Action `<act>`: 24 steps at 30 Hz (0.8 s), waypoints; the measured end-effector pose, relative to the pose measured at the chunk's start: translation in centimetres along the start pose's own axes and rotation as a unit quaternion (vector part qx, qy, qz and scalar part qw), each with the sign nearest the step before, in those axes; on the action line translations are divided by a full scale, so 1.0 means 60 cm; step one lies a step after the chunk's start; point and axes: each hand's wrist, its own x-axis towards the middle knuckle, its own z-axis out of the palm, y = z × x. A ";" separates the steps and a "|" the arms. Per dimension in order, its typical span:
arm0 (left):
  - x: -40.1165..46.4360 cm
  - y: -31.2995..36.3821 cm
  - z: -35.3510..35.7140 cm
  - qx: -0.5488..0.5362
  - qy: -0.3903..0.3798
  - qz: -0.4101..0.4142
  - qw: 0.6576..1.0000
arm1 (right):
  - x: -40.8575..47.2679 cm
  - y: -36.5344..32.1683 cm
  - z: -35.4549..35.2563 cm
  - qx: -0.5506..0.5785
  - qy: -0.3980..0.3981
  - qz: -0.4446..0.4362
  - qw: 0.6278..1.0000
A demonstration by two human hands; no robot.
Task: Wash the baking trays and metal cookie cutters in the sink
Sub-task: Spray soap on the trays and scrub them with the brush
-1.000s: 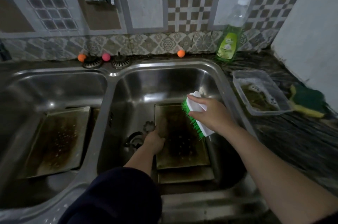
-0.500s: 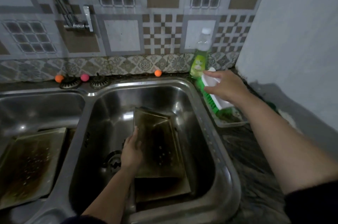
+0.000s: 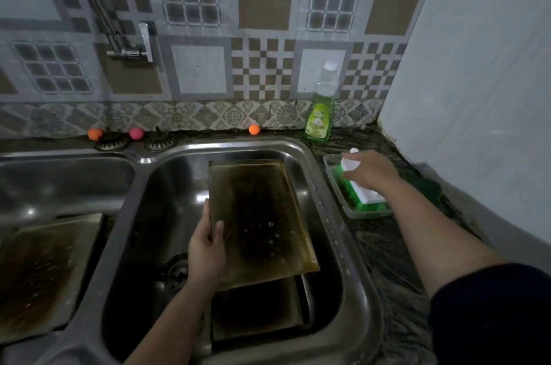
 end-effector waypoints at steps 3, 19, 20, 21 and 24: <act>-0.003 0.010 0.005 -0.006 0.009 0.022 1.000 | -0.028 -0.051 -0.013 0.048 0.061 -0.060 0.995; -0.017 0.063 -0.002 -0.054 -0.037 0.095 0.993 | -0.094 -0.286 0.082 0.114 0.096 -0.259 0.954; -0.015 0.066 -0.006 -0.061 -0.032 0.092 0.993 | -0.097 -0.293 0.084 0.115 0.087 -0.263 0.954; -0.010 0.068 -0.013 -0.071 -0.023 0.086 0.993 | -0.111 -0.297 0.094 0.114 0.073 -0.267 0.954; 0.014 0.065 -0.048 -0.093 0.029 0.070 0.993 | -0.201 -0.282 0.151 0.118 0.046 -0.291 0.948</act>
